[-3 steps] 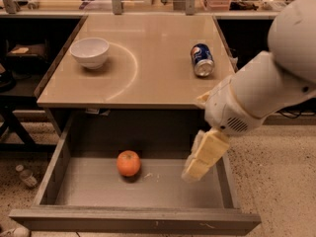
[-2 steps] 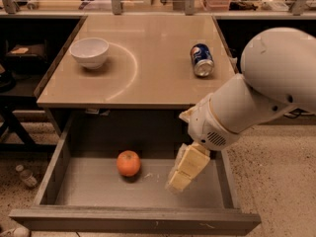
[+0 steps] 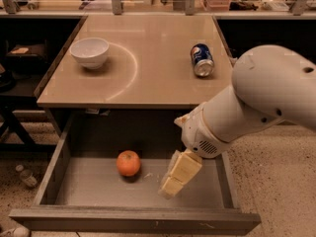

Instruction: Pick orange from top drawer and place on counter

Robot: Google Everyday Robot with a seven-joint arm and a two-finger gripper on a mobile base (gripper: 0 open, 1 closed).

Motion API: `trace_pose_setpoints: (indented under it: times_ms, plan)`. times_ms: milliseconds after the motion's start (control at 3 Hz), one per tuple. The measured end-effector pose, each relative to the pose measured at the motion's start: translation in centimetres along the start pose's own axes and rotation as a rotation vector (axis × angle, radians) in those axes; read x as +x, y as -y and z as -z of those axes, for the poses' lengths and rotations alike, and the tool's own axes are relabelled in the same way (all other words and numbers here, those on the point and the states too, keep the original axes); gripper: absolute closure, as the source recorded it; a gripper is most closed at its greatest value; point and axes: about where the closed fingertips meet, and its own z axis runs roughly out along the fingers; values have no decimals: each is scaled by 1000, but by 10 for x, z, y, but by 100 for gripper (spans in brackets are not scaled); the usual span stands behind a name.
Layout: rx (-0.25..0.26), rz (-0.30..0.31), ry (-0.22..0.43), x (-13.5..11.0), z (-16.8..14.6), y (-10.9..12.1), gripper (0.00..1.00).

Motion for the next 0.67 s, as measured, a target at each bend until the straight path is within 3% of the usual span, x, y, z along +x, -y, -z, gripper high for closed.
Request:
trace_pose_setpoints:
  times_ms: [667]
  plan:
    - [15,-30,50,-4,-74,19,0]
